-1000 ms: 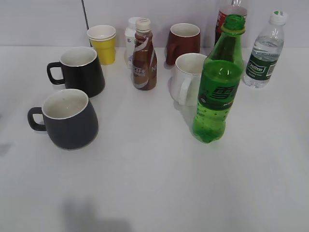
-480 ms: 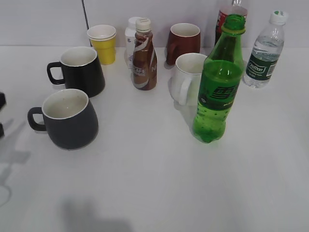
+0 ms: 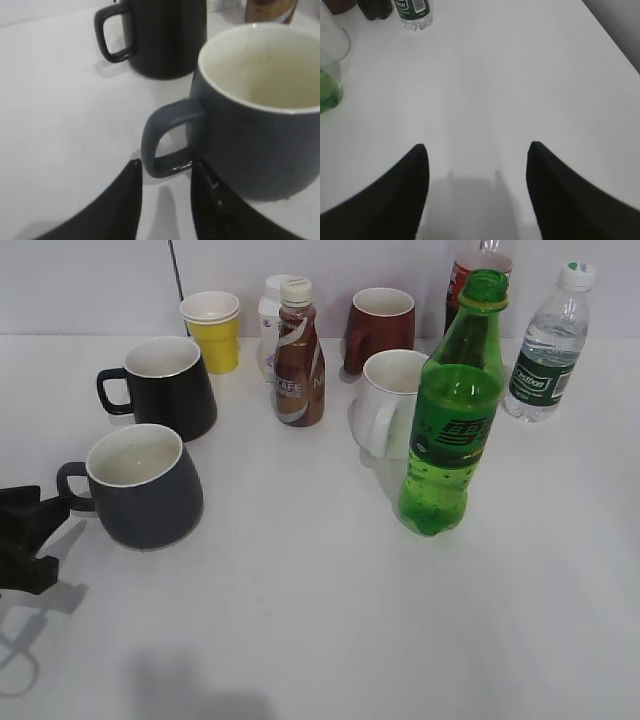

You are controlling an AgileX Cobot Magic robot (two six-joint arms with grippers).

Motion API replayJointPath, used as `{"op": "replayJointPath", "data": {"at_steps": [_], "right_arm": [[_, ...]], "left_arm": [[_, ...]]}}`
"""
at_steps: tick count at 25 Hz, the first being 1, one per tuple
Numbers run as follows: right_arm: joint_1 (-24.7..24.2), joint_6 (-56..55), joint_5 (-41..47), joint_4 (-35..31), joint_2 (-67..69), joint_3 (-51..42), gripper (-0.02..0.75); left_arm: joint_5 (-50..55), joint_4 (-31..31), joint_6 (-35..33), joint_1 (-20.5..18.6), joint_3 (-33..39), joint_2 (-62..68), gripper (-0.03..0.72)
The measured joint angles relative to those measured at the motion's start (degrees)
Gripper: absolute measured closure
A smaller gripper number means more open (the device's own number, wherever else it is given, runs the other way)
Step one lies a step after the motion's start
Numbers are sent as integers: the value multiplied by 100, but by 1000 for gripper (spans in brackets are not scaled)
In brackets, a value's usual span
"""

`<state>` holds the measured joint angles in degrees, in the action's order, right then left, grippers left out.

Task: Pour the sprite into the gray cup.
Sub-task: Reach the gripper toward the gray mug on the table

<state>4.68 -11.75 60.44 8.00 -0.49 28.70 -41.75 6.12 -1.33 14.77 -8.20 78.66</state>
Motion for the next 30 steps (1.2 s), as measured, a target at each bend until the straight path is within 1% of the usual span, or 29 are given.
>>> {"op": "replayJointPath", "data": {"at_steps": [6,12,19,22,23,24,26,27,30], "right_arm": [[0,0,0,-3,0,0,277],[0,0,0,-6,0,0,277],[0,0,0,-11,0,0,277],[0,0,0,-11,0,0,277],[0,0,0,-11,0,0,277],[0,0,0,-11,0,0,277],[0,0,0,-11,0,0,277],[0,0,0,-11,0,0,277],[0,0,0,-86,0,0,277]], "left_arm": [[-551,-39,-162,0,-226,810,423],[-805,-482,-185,0,-251,1024,422],[-1003,-456,-197,0,-430,1115,413],[-1031,-232,-197,0,-633,1390,416],[-1043,-143,-197,0,-695,1509,433],[-1088,-119,-200,0,-761,1623,470],[-1224,-102,-208,0,-839,1761,584],[-1274,-93,-237,0,-838,1793,629],[-1348,-22,-296,0,-838,1775,636]]}}
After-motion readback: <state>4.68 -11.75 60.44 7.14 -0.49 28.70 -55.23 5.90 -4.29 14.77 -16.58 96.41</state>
